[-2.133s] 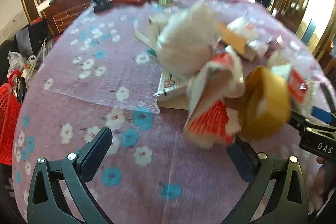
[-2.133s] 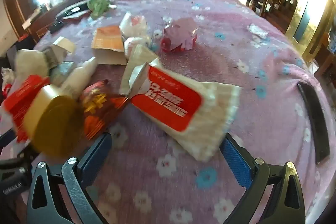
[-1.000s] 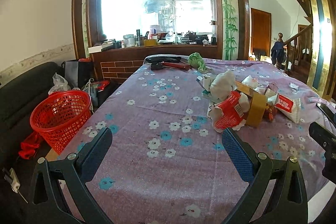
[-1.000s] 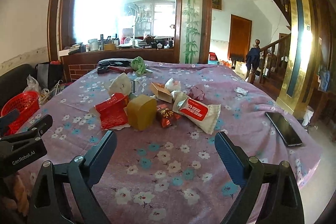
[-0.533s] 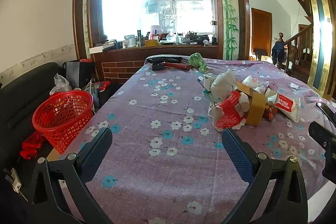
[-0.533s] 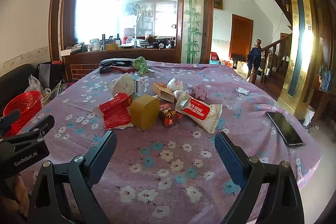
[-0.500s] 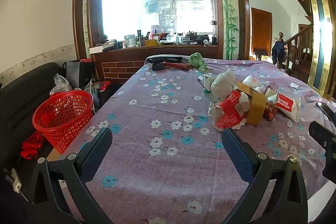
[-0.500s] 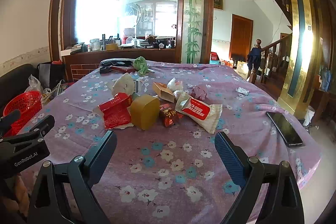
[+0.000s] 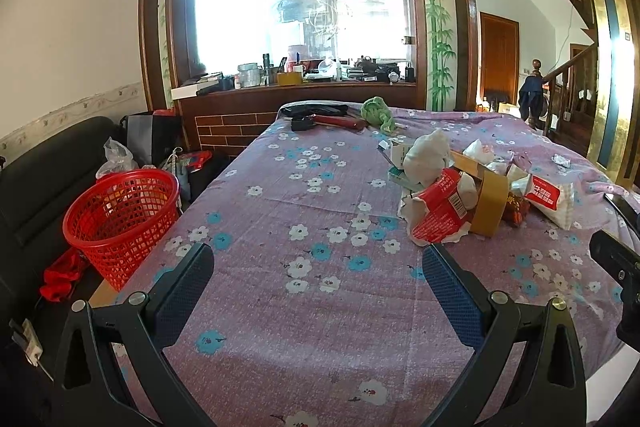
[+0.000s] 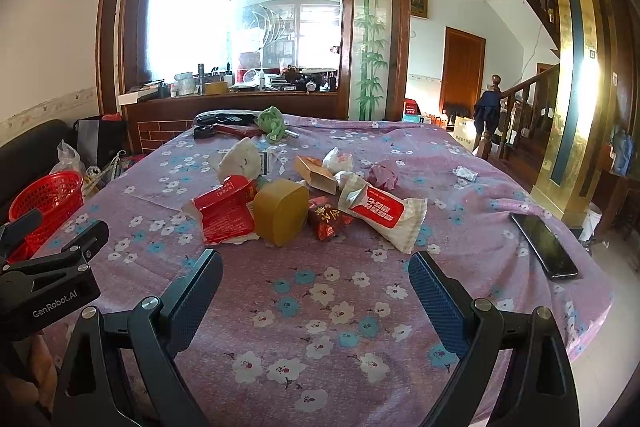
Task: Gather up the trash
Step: 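Move both tools over the cluttered trash on the table, then grasp the red-and-white paper packet with the left tool while the right tool grasps the yellow tape roll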
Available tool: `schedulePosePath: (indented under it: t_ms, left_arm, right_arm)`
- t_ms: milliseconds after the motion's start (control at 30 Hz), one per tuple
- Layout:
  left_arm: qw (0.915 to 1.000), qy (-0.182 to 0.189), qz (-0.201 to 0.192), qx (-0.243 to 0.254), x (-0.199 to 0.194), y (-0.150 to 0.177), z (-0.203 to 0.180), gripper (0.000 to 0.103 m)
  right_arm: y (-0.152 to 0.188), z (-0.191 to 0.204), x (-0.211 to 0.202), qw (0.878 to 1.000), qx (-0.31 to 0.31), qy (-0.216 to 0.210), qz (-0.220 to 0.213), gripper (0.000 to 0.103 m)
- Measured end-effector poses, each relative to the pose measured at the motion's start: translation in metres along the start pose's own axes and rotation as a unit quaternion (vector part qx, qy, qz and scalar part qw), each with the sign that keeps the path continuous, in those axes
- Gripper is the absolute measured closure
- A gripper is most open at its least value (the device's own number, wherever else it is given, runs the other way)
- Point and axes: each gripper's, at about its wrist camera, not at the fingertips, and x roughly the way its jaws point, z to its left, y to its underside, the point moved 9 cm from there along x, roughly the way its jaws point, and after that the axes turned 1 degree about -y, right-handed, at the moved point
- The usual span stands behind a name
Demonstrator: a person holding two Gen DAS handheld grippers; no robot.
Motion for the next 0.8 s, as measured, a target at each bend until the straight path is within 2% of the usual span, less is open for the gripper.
schedulePosePath:
  t_ms: [533,700,800]
  left_arm:
    - [0.9999,0.003,0.017,0.0,0.004,0.007,0.0,0.0]
    - [0.9993,0.017,0.031,0.011,0.013,0.003,-0.005,0.0]
    - [0.9977,0.041,0.046,0.027,0.024,-0.004,-0.012,0.0]
  right_arm:
    - [-0.001,0.0,0.011,1.0,0.007,-0.014,0.018,0.01]
    - [-0.001,-0.005,0.021,0.999,0.011,-0.02,0.029,0.011]
    - [-0.003,-0.004,0.029,0.999,0.013,-0.034,0.04,0.016]
